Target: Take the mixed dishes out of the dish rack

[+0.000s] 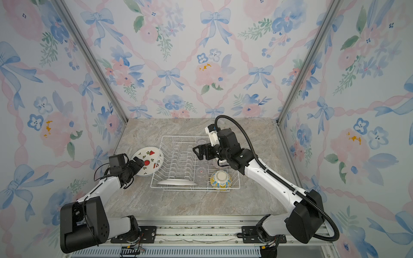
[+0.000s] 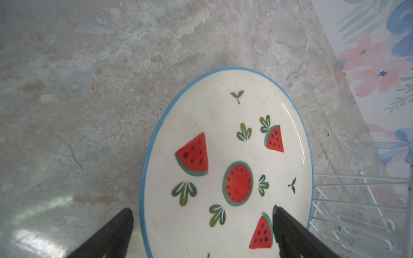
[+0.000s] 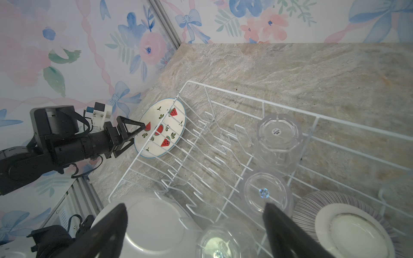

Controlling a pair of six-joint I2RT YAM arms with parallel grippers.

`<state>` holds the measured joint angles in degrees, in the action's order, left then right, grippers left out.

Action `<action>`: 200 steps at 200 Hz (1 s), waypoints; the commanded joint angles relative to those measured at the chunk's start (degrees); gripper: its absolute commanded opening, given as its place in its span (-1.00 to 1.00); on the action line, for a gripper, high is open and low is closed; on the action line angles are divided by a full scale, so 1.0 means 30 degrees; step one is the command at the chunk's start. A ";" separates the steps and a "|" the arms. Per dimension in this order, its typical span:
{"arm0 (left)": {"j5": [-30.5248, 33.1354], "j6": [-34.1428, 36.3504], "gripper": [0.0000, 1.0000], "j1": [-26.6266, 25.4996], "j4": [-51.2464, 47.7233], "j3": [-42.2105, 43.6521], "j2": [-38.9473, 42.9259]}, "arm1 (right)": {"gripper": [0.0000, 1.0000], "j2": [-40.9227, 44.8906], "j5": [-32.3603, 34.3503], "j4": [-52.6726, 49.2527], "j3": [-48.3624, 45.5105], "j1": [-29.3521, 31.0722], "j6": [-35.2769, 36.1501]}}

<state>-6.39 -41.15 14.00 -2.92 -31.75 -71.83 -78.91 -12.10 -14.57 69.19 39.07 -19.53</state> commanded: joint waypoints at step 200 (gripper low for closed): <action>0.0225 -0.2243 0.96 -0.5326 -0.1217 0.0717 0.6443 | 0.93 0.0406 0.1123 -0.2099 -0.0518 0.4461 0.6230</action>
<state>-5.82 -46.65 -0.47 -5.13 -29.36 -54.04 -78.87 -8.23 -18.74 68.86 51.42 -3.33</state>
